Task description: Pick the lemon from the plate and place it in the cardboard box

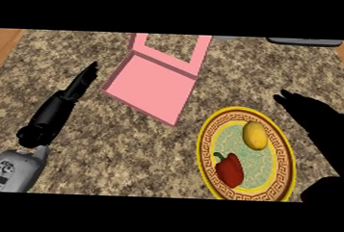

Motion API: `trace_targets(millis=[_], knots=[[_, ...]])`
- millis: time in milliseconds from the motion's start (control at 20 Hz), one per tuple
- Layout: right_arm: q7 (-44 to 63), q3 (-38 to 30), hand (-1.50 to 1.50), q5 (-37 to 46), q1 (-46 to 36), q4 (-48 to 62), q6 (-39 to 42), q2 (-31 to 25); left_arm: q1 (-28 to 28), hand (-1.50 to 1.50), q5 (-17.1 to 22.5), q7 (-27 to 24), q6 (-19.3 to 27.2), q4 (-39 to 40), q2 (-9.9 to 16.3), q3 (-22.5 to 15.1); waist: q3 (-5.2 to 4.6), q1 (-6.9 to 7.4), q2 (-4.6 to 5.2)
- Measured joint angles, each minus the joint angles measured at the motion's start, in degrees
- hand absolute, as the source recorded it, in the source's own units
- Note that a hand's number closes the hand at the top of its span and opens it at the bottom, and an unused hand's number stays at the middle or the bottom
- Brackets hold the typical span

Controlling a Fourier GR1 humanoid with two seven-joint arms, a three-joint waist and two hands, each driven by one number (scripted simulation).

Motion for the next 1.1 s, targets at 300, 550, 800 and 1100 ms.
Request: trace_targets(millis=[300,550,800,1100], knots=[[8.57,4.10,-1.50,1.55,-4.94,2.93,4.64,9.14,0.96,0.00,-0.96,0.72,-1.18,-1.10,-0.91,1.66,0.08,-0.53,-0.07],[9.44,6.32,-1.50,6.12,-4.86,5.38,5.58,14.12,-0.23,0.00,-2.55,1.30,-1.89,0.05,-2.49,2.81,0.12,-0.93,-0.10],[8.75,6.61,-1.50,11.57,-5.69,9.34,6.48,17.62,1.32,0.00,-3.10,0.00,-3.64,0.16,-3.00,4.42,0.14,-0.97,-0.09],[6.53,5.94,-1.50,18.13,-4.64,13.25,7.65,21.88,2.17,0.00,-4.79,-0.79,-5.55,0.60,-4.07,6.42,0.14,-1.08,-0.11]])
